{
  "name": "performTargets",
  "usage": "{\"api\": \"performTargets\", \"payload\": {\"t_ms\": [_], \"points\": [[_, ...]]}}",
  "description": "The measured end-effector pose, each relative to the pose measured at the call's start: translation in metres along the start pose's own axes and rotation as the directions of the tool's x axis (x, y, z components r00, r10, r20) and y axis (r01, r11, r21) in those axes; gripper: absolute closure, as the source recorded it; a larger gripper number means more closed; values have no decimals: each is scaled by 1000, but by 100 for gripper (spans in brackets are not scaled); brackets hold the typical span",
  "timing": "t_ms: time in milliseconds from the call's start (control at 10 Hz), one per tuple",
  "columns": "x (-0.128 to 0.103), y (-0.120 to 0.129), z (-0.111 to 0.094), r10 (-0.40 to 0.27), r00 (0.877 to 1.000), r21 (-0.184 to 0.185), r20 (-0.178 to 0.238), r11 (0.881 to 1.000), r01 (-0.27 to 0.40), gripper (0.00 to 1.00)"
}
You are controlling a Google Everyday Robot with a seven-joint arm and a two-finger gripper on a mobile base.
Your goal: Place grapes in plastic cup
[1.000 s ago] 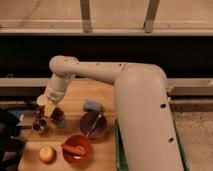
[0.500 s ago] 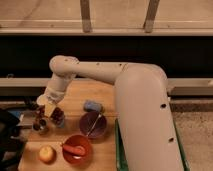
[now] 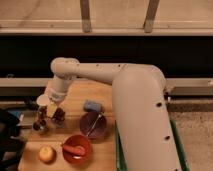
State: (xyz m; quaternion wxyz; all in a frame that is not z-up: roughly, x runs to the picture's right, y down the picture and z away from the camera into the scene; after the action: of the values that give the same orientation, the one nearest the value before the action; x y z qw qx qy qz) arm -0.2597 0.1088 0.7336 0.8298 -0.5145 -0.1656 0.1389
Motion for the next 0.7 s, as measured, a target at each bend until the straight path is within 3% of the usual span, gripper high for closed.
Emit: {"api": "performTargets", "payload": {"t_ms": [500, 700], "points": [[5, -15, 11, 23, 999, -5, -29, 1000, -23, 24], [5, -16, 14, 25, 999, -6, -31, 1000, -25, 20]]}}
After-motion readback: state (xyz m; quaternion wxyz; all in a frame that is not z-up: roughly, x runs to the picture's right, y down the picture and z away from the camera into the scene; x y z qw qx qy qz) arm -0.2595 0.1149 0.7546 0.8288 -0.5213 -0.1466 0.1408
